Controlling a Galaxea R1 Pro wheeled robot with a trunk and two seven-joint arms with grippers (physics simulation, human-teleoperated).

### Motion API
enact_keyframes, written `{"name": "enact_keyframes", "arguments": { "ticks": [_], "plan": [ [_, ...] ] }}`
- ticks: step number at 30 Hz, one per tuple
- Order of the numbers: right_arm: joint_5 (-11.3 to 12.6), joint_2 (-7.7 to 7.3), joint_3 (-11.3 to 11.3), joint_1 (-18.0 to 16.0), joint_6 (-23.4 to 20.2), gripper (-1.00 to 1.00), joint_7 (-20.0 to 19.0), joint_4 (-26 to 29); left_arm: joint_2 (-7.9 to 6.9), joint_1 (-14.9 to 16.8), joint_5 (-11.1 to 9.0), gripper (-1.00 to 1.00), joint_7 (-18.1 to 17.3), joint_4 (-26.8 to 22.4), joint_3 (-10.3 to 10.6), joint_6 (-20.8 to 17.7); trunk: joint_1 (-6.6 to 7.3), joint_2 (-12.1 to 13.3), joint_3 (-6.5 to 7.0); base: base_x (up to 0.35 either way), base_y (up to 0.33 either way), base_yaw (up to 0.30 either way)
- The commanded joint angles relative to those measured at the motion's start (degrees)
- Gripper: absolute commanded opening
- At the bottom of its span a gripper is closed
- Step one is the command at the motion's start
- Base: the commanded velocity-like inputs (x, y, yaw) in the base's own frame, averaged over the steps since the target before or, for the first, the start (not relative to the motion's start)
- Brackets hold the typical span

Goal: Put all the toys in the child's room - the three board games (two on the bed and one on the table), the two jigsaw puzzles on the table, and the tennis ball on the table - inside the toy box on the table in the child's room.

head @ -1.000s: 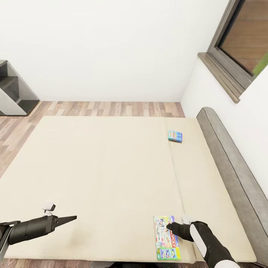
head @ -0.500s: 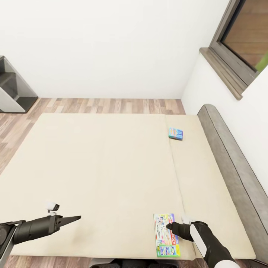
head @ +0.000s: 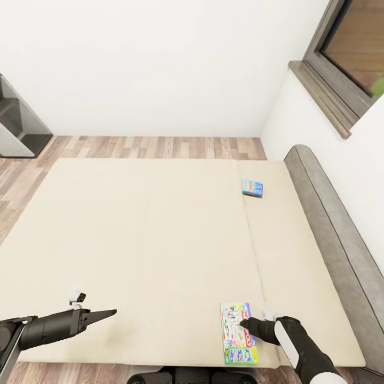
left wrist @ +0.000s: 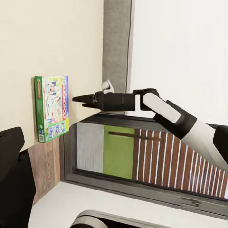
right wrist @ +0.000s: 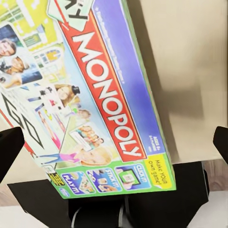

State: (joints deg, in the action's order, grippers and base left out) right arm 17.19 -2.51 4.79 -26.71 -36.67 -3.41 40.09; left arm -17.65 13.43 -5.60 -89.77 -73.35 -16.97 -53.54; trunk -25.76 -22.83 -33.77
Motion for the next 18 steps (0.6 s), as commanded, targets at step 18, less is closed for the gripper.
{"name": "enact_keyframes", "arguments": {
  "ticks": [18],
  "plan": [
    [-0.40,-0.82,0.18,-0.01,-0.31,1.00,-4.65,0.07,-0.01,0.02,0.06,1.00,-0.23,0.05,0.25,-0.56,-0.03,-0.09,-1.77,0.000,0.000,0.000]
  ]
}}
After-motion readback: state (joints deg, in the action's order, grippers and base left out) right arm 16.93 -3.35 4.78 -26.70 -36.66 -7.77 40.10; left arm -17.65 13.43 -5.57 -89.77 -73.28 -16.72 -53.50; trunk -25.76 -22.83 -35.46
